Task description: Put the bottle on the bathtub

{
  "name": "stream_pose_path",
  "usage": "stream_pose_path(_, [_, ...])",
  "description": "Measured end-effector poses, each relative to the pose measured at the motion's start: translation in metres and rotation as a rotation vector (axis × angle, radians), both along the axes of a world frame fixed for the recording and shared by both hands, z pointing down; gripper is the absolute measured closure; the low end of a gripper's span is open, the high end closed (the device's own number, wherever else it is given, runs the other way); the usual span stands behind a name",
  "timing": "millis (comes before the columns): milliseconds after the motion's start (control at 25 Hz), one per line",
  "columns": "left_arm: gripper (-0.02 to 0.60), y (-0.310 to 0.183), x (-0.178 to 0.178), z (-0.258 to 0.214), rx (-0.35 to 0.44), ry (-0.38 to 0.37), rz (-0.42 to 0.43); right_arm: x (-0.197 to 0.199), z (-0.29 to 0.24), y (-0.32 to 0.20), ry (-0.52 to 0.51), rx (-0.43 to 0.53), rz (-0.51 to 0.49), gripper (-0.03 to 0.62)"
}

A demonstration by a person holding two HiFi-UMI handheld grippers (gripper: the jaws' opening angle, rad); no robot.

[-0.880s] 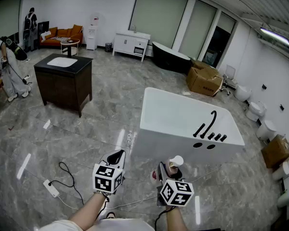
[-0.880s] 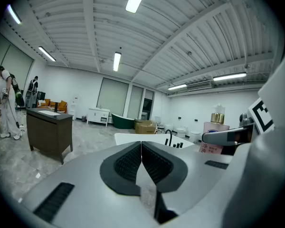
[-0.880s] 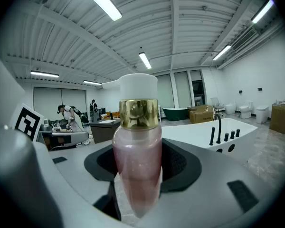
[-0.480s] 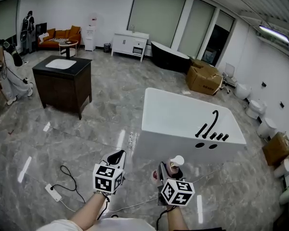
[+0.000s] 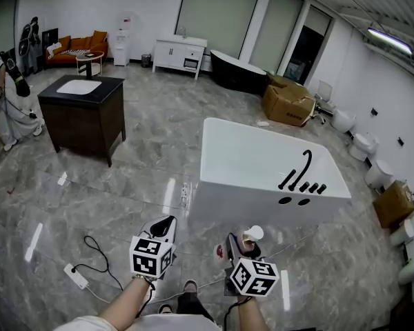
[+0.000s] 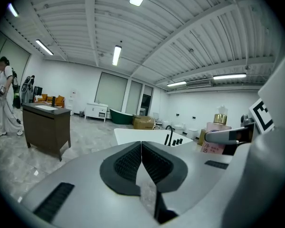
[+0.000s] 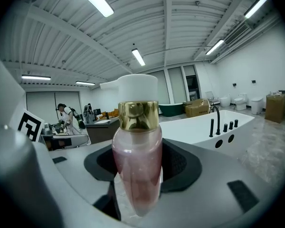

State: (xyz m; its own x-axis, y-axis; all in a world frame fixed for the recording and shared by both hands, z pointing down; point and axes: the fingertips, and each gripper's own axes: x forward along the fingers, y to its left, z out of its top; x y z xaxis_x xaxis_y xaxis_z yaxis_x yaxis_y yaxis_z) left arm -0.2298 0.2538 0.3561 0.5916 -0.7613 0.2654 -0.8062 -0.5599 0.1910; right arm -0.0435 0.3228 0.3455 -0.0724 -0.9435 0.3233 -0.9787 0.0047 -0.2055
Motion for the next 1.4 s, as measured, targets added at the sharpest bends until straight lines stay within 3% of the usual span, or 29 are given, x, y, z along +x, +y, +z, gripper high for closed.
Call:
stream_pose_path(440, [0.565,-0.042,0.011,0.002,0.002,-0.011,-0.003,0.02,0.001,-0.045,-0.021,0.001,0.026,0.356])
stream_pose_path(920, [0.565,-0.116,0.051,0.008,-0.002,-0.03,-0.014,0.047,0.007,-0.134,-0.037,-0.007,-0.03,0.356])
stream_pose_path(1400, [0.565,-0.184,0.074,0.011,-0.021,-0.056,-0.086,0.082,0.014,-0.217,-0.053,-0.032,-0.097,0.356])
